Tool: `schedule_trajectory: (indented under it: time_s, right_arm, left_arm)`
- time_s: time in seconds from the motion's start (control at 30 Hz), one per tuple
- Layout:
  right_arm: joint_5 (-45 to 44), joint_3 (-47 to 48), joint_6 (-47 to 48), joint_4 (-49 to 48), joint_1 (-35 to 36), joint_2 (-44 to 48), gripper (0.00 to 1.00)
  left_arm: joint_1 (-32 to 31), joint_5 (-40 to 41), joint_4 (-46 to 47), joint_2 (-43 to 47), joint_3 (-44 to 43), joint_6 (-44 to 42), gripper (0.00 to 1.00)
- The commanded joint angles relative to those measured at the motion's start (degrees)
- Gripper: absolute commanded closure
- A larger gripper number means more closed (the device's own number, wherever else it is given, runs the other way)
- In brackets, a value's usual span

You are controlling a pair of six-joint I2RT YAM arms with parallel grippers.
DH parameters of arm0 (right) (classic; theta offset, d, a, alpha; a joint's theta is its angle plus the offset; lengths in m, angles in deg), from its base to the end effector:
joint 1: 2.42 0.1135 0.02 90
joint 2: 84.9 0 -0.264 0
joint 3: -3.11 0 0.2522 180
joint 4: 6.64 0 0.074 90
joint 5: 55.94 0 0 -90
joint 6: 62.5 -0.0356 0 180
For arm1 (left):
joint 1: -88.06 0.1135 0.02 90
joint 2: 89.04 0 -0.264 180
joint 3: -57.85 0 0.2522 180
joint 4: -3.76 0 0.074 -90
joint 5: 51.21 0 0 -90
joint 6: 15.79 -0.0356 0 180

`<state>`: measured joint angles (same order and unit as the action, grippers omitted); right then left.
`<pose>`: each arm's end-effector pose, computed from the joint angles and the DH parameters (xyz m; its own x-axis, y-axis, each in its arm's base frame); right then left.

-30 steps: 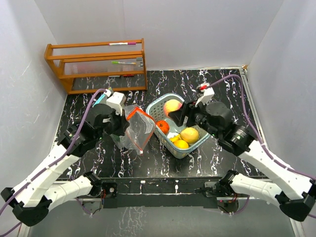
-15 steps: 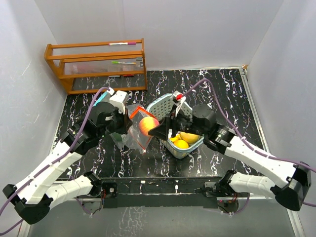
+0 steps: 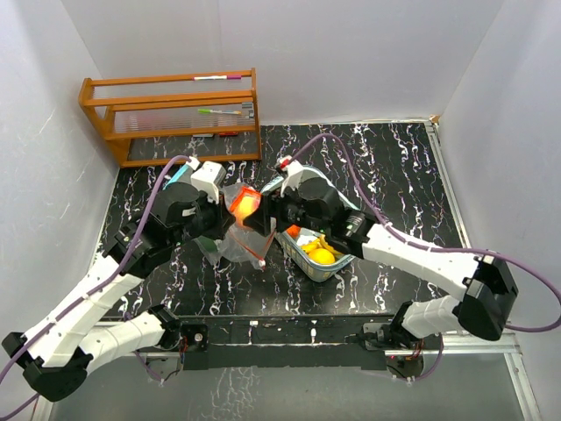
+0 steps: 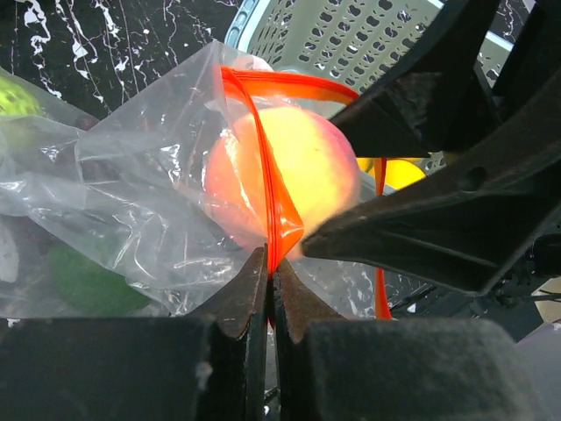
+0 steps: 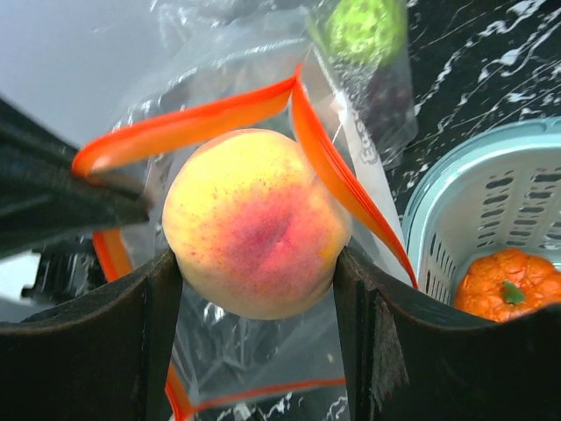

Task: Place the food in the zip-top bag and seal the zipper
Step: Place the fake fruit in the zipper food storage bag.

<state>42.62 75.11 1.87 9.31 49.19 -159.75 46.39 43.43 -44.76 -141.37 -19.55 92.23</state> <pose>0.1860 0.2433 0.3206 -0.5536 -0.0099 -0.8328 -0.6911 0.5634 0.4527 0.1420 -0.1225 0.3858 -0.4705 0.0060 -0.8824 0.4855 0.8368 -0.2532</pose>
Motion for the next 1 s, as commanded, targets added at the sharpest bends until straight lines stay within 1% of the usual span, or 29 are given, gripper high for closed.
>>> schedule_trajectory:
  time_s: [0.0, 0.03, 0.1, 0.13, 0.27, 0.4, 0.43, 0.63, 0.7, 0.73, 0.77, 0.87, 0.97]
  right_arm:
    - [-14.78, 8.35, 0.97, 1.77, 3.90, -3.36, 0.71]
    - [-17.52, 9.65, 1.41, 2.98, 5.03, -4.31, 0.66]
    - [-21.97, 12.19, 1.96, 4.97, 6.81, -6.22, 0.52]
    - [-23.47, 13.30, 2.09, 6.07, 7.37, -7.01, 0.46]
    - [-25.26, 15.68, 2.58, 9.33, 8.44, -8.02, 0.28]
    - [-25.32, 14.19, 2.87, 9.58, 9.01, -5.04, 0.05]
    - [-25.30, 13.63, 2.94, 9.62, 9.03, -3.86, 0.02]
    - [-23.30, 13.20, 2.74, 13.52, 9.03, 3.01, 0.02]
    - [-23.94, 13.05, 1.98, 15.18, 9.03, 5.78, 0.02]
    - [-25.34, 12.90, 0.86, 16.51, 9.03, 7.16, 0.02]
    - [-28.66, 13.13, -0.91, 18.54, 8.92, 8.22, 0.02]
    - [-35.30, 16.13, -6.31, 29.69, 7.52, 7.29, 0.02]
    - [-37.31, 16.69, -8.43, 35.75, 4.96, 5.22, 0.02]
  left_arm:
    - [0.36, -1.43, 0.08, 1.61, -0.74, 0.57, 1.00]
    - [0.36, -1.47, 0.12, 1.55, -0.83, 0.61, 1.00]
    - [0.36, -1.65, 0.18, 1.72, -1.00, 0.61, 1.00]
    - [0.36, -1.66, 0.13, 1.77, -1.07, 0.61, 1.00]
    - [0.37, -1.31, -0.13, 1.96, -1.23, 0.45, 1.00]
    - [0.39, -1.35, 0.13, 1.94, -0.98, 0.44, 1.00]
    - [0.39, -1.46, 0.24, 1.88, -0.96, 0.44, 1.00]
    - [0.36, -0.89, 0.04, 1.33, -2.07, 0.10, 1.00]
    - [0.41, -0.38, -0.47, 1.08, -2.84, 0.08, 1.00]
    - [0.37, -0.20, -0.71, 1.00, -3.35, 0.08, 1.00]
    - [0.38, -0.09, -1.01, 1.00, -3.95, 0.08, 1.00]
    - [0.37, 0.81, -2.59, 1.31, -6.30, -0.40, 1.00]
    - [0.36, 3.48, -4.65, 2.20, -8.87, -1.31, 1.00]
